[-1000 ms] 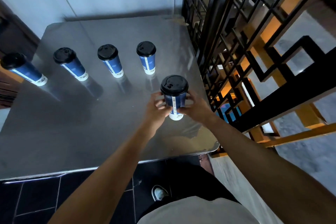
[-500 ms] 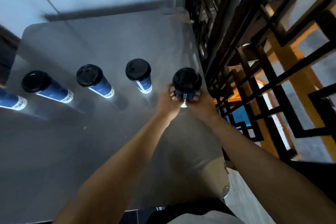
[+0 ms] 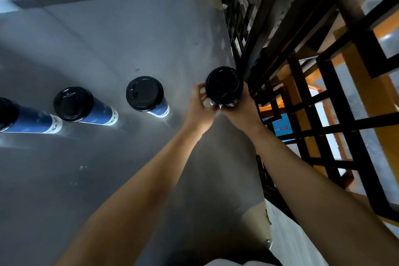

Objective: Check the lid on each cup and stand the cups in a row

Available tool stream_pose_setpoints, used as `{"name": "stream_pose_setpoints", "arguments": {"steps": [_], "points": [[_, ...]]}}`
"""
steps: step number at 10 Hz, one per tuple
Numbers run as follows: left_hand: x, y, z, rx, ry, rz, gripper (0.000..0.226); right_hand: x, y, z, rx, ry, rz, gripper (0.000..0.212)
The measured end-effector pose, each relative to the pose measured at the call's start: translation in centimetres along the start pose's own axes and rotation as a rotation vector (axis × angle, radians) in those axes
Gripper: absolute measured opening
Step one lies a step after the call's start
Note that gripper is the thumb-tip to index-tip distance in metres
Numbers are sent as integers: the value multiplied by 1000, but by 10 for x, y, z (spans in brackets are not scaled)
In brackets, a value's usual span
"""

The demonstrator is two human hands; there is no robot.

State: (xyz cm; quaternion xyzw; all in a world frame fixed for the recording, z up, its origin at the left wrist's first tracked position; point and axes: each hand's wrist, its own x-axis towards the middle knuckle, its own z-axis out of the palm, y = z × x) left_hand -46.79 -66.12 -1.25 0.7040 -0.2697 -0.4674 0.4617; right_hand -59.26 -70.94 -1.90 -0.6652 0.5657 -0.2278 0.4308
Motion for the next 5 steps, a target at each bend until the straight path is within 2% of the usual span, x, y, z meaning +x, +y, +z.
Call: {"name": "stream_pose_setpoints", "arguments": {"steps": [4, 5], "points": [[9, -5, -4, 42, -26, -10, 59, 5, 14, 10, 76, -99, 125, 77], [11, -10, -4, 96, -10, -50, 73, 4, 16, 13, 123, -79, 162, 87]]}}
